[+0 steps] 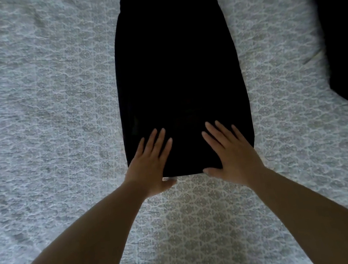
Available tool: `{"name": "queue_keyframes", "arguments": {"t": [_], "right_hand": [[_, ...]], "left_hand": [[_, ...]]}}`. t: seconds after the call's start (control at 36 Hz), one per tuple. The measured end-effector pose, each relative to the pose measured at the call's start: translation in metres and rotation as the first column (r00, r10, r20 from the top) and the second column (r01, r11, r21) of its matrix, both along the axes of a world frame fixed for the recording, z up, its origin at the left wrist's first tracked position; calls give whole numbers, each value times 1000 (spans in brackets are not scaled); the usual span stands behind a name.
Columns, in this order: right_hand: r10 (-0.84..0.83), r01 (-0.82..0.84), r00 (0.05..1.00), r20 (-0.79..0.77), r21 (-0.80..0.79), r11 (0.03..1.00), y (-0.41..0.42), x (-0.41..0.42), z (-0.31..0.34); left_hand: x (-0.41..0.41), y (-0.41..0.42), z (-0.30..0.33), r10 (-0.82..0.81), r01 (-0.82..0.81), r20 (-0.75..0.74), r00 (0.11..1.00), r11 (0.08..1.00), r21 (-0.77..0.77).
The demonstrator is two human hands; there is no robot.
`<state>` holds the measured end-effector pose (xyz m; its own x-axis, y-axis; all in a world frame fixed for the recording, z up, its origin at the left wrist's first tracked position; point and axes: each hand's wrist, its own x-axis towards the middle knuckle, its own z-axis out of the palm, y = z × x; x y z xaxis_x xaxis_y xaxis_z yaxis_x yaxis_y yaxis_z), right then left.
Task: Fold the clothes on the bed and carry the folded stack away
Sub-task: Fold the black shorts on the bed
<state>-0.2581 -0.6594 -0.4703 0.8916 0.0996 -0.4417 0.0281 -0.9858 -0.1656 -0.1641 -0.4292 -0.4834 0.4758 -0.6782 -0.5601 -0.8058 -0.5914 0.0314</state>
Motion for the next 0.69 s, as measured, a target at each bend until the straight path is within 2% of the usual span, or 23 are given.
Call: {"name": "queue_keyframes", "arguments": {"t": [0.11, 0.19, 0.42, 0.58, 0.69], "right_hand": [[119, -134, 985, -127, -112, 985, -11, -3, -7], [112, -132, 981, -158, -125, 983, -20, -3, -4], [-12, 13, 985, -171, 1, 1000, -26, 6, 11], [-136, 163, 948, -286, 72, 984, -25, 12, 32], [-200, 291, 864, -461, 135, 947, -27, 12, 57]], "left_hand": [[-2, 6, -3, 100, -100, 13, 995, 994, 50], [-4, 15, 0, 179, -180, 24, 984, 982, 51], [8, 17, 23, 284, -282, -77, 956, 959, 37], [16, 17, 55, 281, -274, -128, 951, 959, 73], [14, 16, 80, 280, -241, -230, 932, 953, 184]]}}
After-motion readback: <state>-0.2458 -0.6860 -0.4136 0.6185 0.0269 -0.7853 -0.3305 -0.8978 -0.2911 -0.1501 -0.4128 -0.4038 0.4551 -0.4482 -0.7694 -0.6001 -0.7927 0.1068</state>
